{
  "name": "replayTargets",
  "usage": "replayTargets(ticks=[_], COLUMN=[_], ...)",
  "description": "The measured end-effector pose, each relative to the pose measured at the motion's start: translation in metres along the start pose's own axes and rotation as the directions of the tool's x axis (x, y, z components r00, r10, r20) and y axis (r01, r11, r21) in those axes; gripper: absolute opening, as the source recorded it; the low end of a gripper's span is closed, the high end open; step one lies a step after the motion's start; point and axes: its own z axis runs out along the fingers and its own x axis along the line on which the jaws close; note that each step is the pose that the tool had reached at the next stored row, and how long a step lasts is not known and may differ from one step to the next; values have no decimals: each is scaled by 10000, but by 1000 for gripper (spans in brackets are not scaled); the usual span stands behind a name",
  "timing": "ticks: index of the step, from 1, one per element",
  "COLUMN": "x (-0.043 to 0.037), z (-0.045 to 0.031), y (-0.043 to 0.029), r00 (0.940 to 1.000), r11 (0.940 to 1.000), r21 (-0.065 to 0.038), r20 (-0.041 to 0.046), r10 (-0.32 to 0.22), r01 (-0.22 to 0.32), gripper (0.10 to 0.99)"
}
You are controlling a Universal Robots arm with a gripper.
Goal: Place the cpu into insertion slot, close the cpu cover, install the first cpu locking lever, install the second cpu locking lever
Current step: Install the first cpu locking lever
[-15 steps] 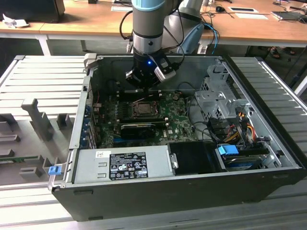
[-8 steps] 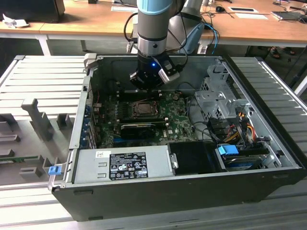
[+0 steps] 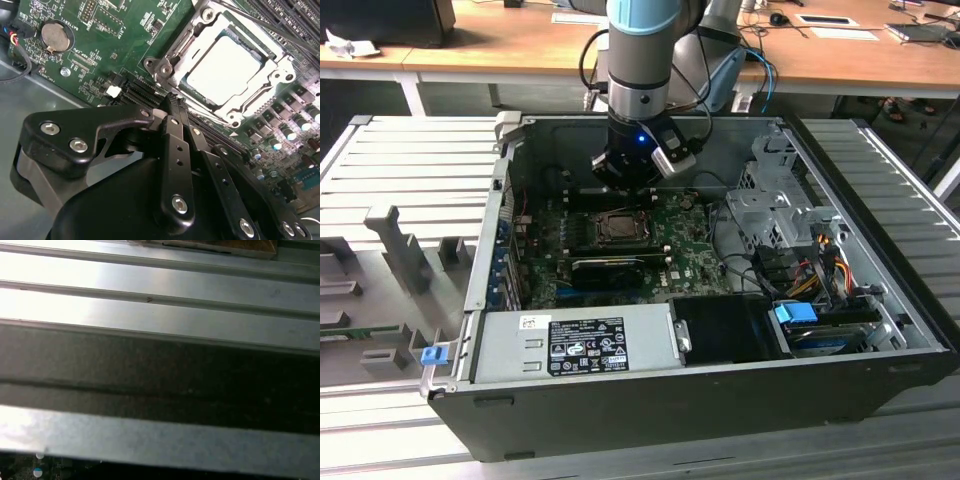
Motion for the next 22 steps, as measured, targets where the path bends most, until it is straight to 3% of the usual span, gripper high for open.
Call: replayTargets(ticks=[13, 22], x=[-1, -1], z=[86, 109], y=[25, 23], r00=[10000, 10000], r11=[10000, 10000], r21=[-23, 29], r20=[3, 0], r10=[0, -1], r01=[0, 1], gripper=[106, 106])
